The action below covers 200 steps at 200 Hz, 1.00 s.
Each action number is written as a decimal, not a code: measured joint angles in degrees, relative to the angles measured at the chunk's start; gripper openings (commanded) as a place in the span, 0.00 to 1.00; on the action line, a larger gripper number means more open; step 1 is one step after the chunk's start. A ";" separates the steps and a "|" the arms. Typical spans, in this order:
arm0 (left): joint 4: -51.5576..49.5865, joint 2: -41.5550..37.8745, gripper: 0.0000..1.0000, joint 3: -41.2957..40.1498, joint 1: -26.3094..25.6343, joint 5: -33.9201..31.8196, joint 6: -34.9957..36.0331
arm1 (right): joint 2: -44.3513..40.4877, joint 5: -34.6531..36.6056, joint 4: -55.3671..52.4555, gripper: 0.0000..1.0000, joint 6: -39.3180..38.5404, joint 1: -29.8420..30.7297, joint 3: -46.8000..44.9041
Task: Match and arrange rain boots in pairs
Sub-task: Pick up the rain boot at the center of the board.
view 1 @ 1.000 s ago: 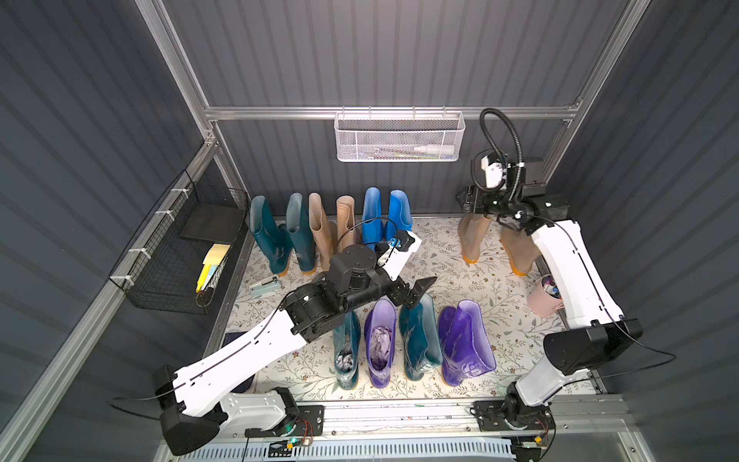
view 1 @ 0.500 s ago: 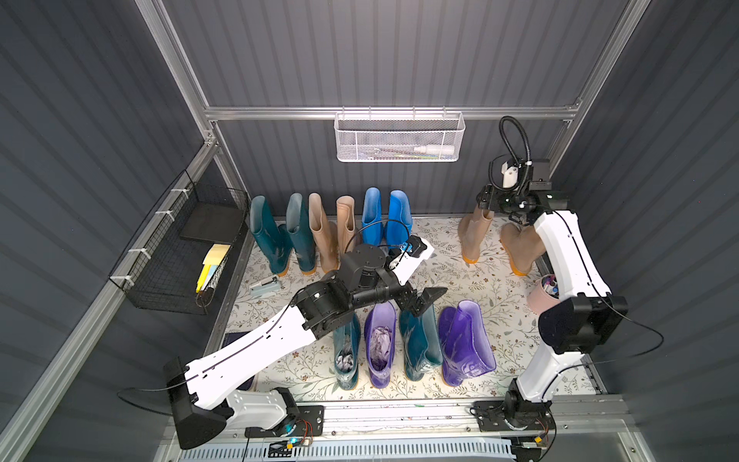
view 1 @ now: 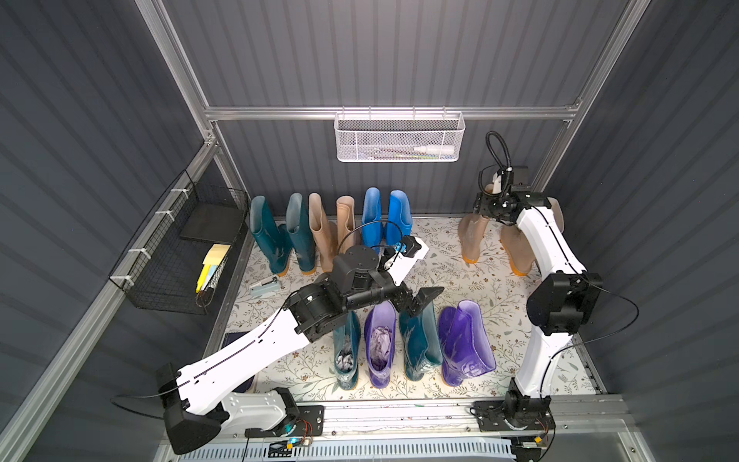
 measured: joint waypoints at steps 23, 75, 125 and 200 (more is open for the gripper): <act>-0.02 -0.48 0.97 -0.48 0.00 -0.39 -0.28 | 1.38 0.13 0.76 0.51 -0.37 0.00 1.46; 0.00 -1.29 0.97 -1.25 0.00 -1.07 -0.59 | 2.91 -1.29 0.48 0.20 -0.98 0.00 3.41; -0.09 -1.31 0.97 -1.51 0.00 -1.11 -0.92 | 2.91 -2.69 0.33 0.09 -1.09 -0.07 3.61; -0.20 -1.31 0.97 -1.51 0.00 -1.11 -0.92 | 2.62 -4.61 0.02 0.01 -1.36 -0.11 3.63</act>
